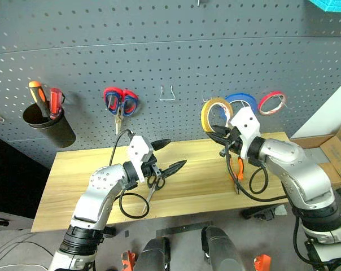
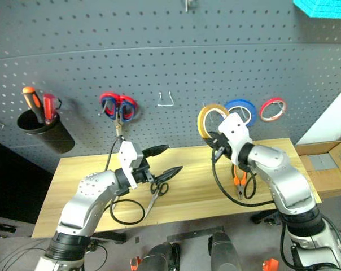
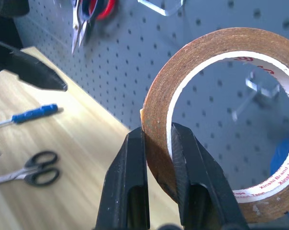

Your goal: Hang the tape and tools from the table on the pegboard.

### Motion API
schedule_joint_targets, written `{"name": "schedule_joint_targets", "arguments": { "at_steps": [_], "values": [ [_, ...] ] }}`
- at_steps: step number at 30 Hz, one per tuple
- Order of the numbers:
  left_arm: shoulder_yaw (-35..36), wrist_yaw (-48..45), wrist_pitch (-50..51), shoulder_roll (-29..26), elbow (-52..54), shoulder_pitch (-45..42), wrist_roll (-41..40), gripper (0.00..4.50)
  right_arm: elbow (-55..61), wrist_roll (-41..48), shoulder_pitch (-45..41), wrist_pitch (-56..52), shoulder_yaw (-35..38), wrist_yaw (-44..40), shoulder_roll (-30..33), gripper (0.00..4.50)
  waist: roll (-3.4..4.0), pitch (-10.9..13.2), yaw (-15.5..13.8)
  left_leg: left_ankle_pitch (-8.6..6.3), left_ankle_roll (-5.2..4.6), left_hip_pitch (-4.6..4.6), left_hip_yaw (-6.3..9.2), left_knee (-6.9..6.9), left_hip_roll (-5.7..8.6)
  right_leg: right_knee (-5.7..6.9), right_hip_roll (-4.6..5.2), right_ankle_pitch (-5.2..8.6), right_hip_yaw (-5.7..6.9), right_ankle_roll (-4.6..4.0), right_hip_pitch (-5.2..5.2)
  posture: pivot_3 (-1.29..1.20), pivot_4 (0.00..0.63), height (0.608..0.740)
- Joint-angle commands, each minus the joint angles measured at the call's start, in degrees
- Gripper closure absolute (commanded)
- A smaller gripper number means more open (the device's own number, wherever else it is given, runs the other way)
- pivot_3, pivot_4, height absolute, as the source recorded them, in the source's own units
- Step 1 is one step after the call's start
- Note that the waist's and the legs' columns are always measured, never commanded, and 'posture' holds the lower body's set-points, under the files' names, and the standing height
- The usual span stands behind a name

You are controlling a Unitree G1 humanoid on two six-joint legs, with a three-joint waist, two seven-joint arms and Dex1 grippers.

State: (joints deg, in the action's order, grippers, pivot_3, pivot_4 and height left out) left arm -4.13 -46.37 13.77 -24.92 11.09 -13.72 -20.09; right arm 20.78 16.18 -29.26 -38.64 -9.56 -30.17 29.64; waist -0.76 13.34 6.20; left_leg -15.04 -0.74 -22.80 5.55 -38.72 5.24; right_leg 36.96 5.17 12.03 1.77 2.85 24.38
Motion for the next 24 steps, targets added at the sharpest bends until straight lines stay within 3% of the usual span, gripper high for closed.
{"name": "schedule_joint_targets", "arguments": {
  "at_steps": [1,6,9,22,24],
  "values": [
    [1.16,0.92,-0.15,-0.35,2.66,0.41,-0.31,0.05,-1.34,-2.35,-1.96,3.66,-1.81,-0.24,-1.98,4.40,0.01,-0.25,-0.15,0.00,0.00,0.00,0.00,0.00,0.00,0.00,0.00,0.00,-0.01,-0.01,0.00,-0.20,0.129,0.740],
    [1.09,1.82,-0.33,-0.49,3.00,0.39,0.09,0.05,-9.52,-9.79,-5.78,5.13,-4.97,4.59,-5.93,4.40,0.01,-0.95,-0.41,0.01,0.02,0.02,-0.01,0.00,0.02,0.02,-0.02,-0.06,-0.22,-0.08,0.01,-0.19,0.124,0.740],
    [1.26,2.80,-1.10,-0.80,3.17,0.14,1.09,0.05,-11.22,-9.49,-7.74,2.92,-2.87,6.27,-8.53,4.40,0.00,-1.04,-0.86,0.03,0.05,0.06,-0.04,0.00,0.07,0.03,-0.08,-0.09,-0.42,-0.11,0.02,-0.18,0.130,0.740],
    [0.60,3.76,1.00,-0.38,5.43,-0.50,0.25,0.05,-10.23,-12.47,-4.77,-3.17,-2.25,6.22,-7.01,0.10,-0.04,-1.11,-1.42,0.02,0.04,0.11,-0.20,0.00,0.05,0.05,-0.13,-0.15,-0.66,-0.16,0.09,-0.17,0.169,0.740],
    [0.07,3.38,1.65,-0.92,5.04,-0.27,0.72,0.05,-3.58,-4.09,-0.18,-10.48,1.57,-1.18,-3.58,0.04,-0.04,-1.12,-1.65,0.01,0.03,0.10,-0.20,0.01,0.05,0.03,-0.13,-0.14,-0.65,-0.16,0.09,-0.17,0.185,0.740]
  ]
}}
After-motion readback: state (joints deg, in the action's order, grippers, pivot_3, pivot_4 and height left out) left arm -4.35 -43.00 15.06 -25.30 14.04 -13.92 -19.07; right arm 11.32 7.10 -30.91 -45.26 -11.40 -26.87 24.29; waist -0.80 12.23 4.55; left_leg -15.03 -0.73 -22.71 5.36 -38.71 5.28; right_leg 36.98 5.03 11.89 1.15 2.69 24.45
